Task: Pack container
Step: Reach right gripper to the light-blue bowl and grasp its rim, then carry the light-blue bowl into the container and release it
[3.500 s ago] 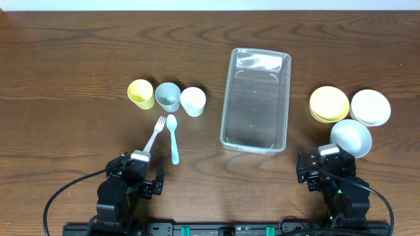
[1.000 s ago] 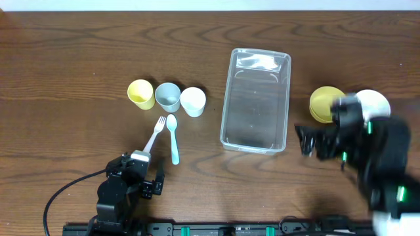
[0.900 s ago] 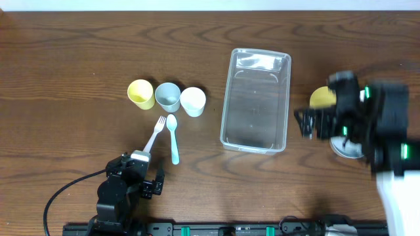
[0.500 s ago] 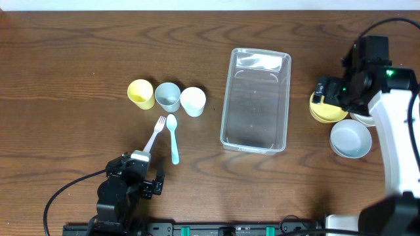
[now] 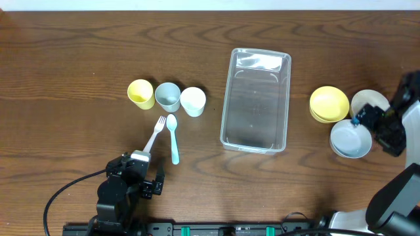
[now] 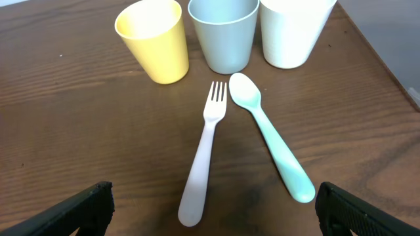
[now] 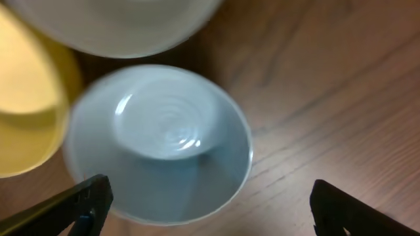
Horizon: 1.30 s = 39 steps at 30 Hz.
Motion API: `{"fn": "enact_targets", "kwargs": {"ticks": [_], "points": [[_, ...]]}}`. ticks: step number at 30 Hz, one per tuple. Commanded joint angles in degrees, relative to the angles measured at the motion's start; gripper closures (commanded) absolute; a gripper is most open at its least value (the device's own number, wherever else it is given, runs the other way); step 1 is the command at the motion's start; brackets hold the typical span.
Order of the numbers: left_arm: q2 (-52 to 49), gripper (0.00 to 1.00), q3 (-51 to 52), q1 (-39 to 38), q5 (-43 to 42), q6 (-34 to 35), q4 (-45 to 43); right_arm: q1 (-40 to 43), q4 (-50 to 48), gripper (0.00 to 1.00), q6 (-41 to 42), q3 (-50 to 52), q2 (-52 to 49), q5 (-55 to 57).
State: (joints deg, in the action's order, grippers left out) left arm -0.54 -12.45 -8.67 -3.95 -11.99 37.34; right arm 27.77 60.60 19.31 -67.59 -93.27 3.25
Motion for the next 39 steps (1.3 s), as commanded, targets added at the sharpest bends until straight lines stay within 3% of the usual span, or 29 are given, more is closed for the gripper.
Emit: {"fn": "enact_targets", "kwargs": {"ticks": [1,4,7,8,11,13,17,22,27,30,34,39], "points": [[0.26,0.02,0.17,0.35,-0.15,0.28,-0.13,1.6,-2.29,0.06,2.62,4.07,-0.28,-0.63],[0.26,0.02,0.17,0.35,-0.15,0.28,-0.13,2.34,-5.01,0.2,5.16,8.07,-0.28,-0.48],[0.26,0.02,0.17,0.35,-0.15,0.28,-0.13,2.45,-7.67,0.28,6.29,12.48,-0.28,0.42],[0.26,0.02,0.17,0.35,-0.15,0.28,-0.13,2.47,-7.98,0.35,6.86,13.44,-0.28,0.63],[0.26,0.02,0.17,0.35,-0.15,0.28,-0.13,2.49,-7.76,0.7,7.43,15.02,-0.26,1.11],[0.26,0.02,0.17,0.35,-0.15,0.28,-0.13,2.49,-6.32,0.99,7.45,14.99,-0.09,1.4],[0.26,0.02,0.17,0.35,-0.15,0.28,-0.13,2.47,-2.73,0.99,7.45,14.99,3.28,1.2],[0.26,0.02,0.17,0.35,-0.15,0.28,-0.13,0.61,3.82,0.99,5.53,13.64,16.9,-4.83],[0.26,0.02,0.17,0.35,-0.15,0.28,-0.13,-6.38,7.37,0.99,2.08,8.11,33.68,-18.95],[0.26,0.02,0.17,0.35,-0.15,0.28,-0.13,-13.46,6.43,0.98,2.58,3.02,39.28,-19.98],[0.26,0.02,0.17,0.35,-0.15,0.28,-0.13,-22.95,4.61,0.99,4.52,-2.34,37.73,-19.74],[0.26,0.02,0.17,0.35,-0.15,0.28,-0.13,-32.06,0.22,0.98,5.09,-7.98,23.23,-19.28]]}}
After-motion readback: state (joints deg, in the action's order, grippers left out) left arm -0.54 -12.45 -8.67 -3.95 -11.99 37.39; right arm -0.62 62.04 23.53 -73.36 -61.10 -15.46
